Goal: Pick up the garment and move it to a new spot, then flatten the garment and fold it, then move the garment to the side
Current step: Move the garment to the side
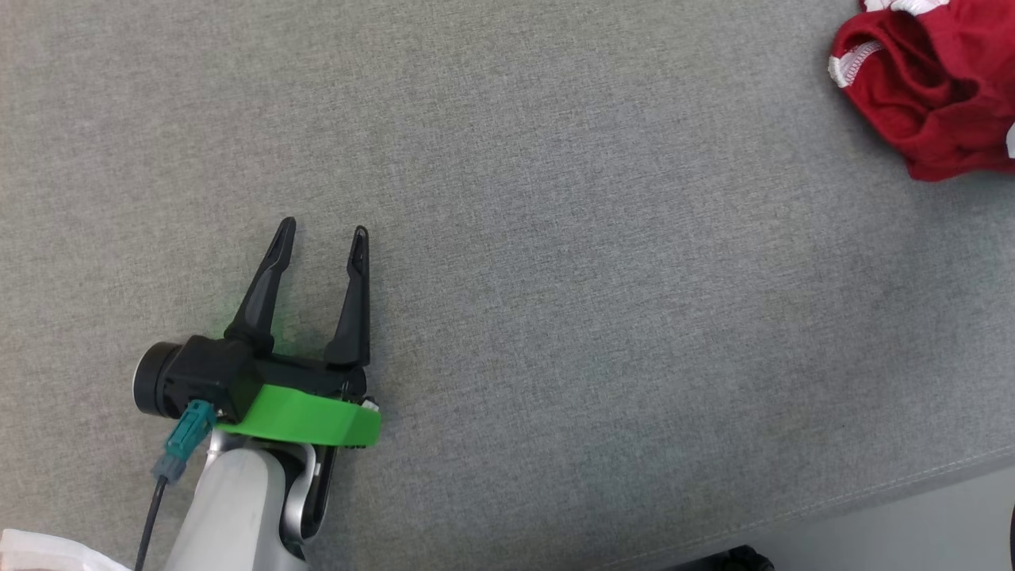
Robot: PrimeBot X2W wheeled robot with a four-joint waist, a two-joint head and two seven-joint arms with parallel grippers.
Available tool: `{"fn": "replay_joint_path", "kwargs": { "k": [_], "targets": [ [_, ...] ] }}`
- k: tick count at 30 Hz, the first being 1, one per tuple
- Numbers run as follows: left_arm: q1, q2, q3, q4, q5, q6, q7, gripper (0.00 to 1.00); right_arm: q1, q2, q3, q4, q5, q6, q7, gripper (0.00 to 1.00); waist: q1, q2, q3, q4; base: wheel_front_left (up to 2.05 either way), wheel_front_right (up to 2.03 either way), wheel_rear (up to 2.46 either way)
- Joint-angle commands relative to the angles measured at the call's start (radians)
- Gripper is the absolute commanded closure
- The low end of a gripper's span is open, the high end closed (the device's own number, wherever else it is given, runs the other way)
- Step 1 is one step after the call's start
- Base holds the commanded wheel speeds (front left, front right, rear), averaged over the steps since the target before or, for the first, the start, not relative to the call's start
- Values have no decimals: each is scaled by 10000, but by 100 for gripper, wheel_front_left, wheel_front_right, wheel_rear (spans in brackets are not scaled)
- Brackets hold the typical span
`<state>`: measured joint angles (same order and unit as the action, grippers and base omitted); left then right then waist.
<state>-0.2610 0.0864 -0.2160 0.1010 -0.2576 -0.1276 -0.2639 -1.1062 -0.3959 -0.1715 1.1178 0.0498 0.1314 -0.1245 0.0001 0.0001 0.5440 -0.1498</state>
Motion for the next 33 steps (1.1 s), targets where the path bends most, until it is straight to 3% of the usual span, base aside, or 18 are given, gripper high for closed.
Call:
{"fn": "replay_joint_path", "kwargs": {
  "k": [1, 16, 25, 33],
  "targets": [
    [-195, 12, 57, 37, 1, -28, -6, 0, -84, 67, -107, 95, -165, -15, -194, 0, -1, -1, -28, 13, 0, 0, 0],
    [-121, -140, 564, 330, -184, -31, -5, 0, 269, 1167, -238, -698, -1253, -15, -1370, 0, -1, -1, -1457, 142, 0, 0, 0],
    [559, -273, 1533, 744, -291, -6, -5, 0, 2264, 2737, 86, -3314, -1446, -15, -1411, 0, -1, -1, -2889, 677, 0, 0, 0],
    [1569, -350, 2167, 872, -416, 16, -5, 0, 4933, 3406, 539, -5244, -806, -15, -1412, 0, -1, -1, -3862, 1214, 0, 0, 0]
  ]
}}
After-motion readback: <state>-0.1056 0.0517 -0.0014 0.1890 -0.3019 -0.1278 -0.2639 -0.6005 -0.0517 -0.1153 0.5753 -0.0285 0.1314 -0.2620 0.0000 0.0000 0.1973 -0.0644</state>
